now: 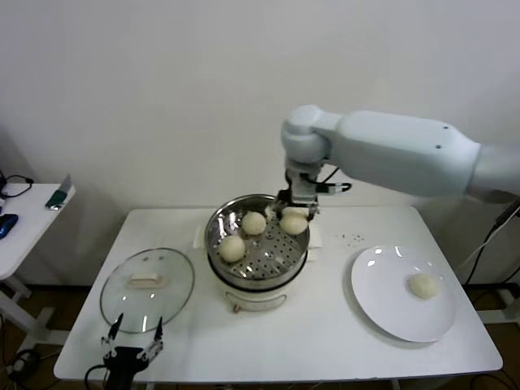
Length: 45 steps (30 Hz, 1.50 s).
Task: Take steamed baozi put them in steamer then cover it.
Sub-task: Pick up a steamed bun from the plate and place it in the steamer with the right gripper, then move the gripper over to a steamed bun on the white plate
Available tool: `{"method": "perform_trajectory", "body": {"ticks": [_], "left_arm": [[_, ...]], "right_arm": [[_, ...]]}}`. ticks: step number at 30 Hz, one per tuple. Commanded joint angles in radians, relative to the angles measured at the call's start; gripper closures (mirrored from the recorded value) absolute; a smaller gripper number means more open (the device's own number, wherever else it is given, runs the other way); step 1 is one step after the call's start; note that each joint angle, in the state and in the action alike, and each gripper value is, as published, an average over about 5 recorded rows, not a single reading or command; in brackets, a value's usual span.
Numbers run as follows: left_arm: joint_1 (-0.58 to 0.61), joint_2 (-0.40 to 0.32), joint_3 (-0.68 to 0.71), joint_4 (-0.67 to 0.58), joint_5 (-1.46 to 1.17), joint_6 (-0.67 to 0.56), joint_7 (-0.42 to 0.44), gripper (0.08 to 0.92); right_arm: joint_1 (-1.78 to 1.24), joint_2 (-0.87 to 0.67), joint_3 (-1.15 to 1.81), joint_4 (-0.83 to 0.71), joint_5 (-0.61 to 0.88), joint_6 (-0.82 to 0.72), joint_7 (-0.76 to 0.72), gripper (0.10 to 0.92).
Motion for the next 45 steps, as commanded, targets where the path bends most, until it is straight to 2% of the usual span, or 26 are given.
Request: {"method": "perform_trajectory", "body": {"ticks": [1,17,20,25,33,37,40,42,45], "left_arm": [[0.009,0.004,-0.006,0.009,-0.001,-0.005,-0.001,0.177],[0.012,0.001,-0.011,0.025,-0.023,-0.015,0.0,0.177],[0.012,-0.001,-0.011,0.025,-0.023,-0.015,-0.001,0.177],[0.014,0.0,-0.014,0.027,-0.024,-0.018,-0.002,0.177],[0.014,0.003,-0.016,0.027,-0.027,-0.02,-0.003,0.177],[0.013,0.006,-0.014,0.027,-0.027,-0.021,-0.002,0.177],[0.009,0.009,-0.012,0.027,-0.027,-0.021,-0.002,0.177],[0.005,0.01,-0.01,0.027,-0.028,-0.021,-0.002,0.177],[0.002,0.011,-0.007,0.028,-0.028,-0.022,-0.001,0.177]], "right_arm": [[-0.161,0.196,0.013,-0.081,-0.092,0.048,-0.007,0.338],[-0.206,0.192,-0.011,-0.074,-0.103,0.042,-0.003,0.325],[-0.2,0.179,-0.011,-0.06,-0.097,0.027,-0.008,0.302],[-0.174,0.154,0.007,-0.056,-0.1,0.027,-0.014,0.216],[-0.096,0.043,0.074,-0.06,-0.063,-0.009,0.028,0.203],[0.001,-0.085,-0.018,-0.054,0.021,-0.127,0.187,0.203],[0.105,-0.187,-0.149,-0.038,0.184,-0.363,0.316,0.203],[0.154,-0.25,-0.211,-0.036,0.313,-0.549,0.324,0.203],[0.168,-0.346,-0.242,-0.033,0.4,-0.707,0.292,0.203]]}}
